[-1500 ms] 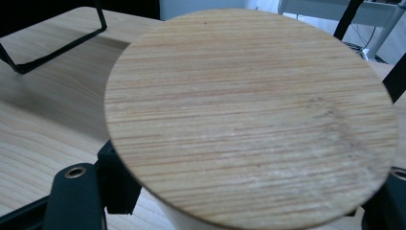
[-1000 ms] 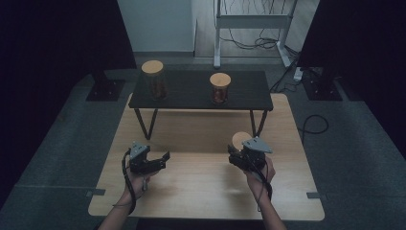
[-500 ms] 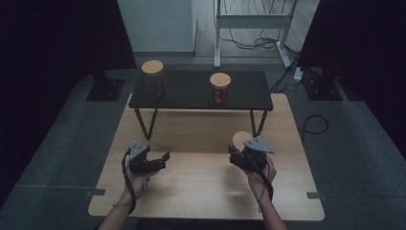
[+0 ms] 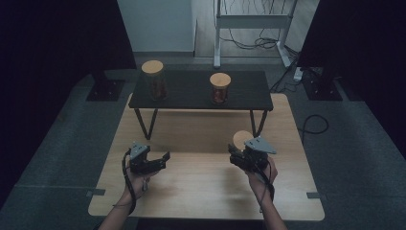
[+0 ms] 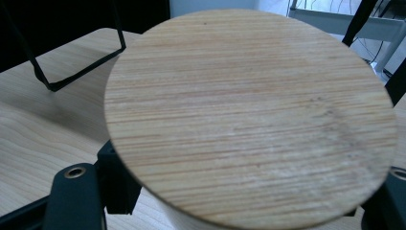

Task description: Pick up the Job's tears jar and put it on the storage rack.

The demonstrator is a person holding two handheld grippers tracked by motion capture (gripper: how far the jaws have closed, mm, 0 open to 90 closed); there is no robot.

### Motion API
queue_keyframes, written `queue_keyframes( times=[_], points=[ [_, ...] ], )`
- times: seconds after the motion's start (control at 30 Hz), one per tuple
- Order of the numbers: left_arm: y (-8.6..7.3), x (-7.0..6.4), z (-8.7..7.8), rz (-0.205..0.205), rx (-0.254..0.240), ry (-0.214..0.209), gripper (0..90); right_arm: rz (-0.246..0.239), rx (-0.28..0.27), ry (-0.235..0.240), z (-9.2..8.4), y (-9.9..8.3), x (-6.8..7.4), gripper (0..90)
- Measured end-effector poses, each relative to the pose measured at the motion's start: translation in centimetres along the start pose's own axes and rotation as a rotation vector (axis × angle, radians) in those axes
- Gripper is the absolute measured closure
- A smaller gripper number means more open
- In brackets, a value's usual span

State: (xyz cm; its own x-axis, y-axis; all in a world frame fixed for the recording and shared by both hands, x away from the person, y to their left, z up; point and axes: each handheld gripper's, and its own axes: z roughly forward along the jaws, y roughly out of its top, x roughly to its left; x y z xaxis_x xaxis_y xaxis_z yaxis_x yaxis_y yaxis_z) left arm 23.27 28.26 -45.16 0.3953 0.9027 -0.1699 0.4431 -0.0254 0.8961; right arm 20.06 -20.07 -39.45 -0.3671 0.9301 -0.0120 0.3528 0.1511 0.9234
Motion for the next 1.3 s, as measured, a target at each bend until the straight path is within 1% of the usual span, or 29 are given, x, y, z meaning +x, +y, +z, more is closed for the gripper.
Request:
queue_keyframes(
  times=[0.67, 1.3],
  points=[
    [-0.01, 0.02, 0.10, 0.001, 0.005, 0.001, 6.6, -0.001, -0.012, 0.009, -0.45, 0.22, -0.12, 25.2],
    [-0.07, -0.08, 0.28, 0.001, 0.012, 0.007, 6.4, 0.006, -0.018, 0.004, -0.69, 0.23, -0.36, 25.3]
  ],
)
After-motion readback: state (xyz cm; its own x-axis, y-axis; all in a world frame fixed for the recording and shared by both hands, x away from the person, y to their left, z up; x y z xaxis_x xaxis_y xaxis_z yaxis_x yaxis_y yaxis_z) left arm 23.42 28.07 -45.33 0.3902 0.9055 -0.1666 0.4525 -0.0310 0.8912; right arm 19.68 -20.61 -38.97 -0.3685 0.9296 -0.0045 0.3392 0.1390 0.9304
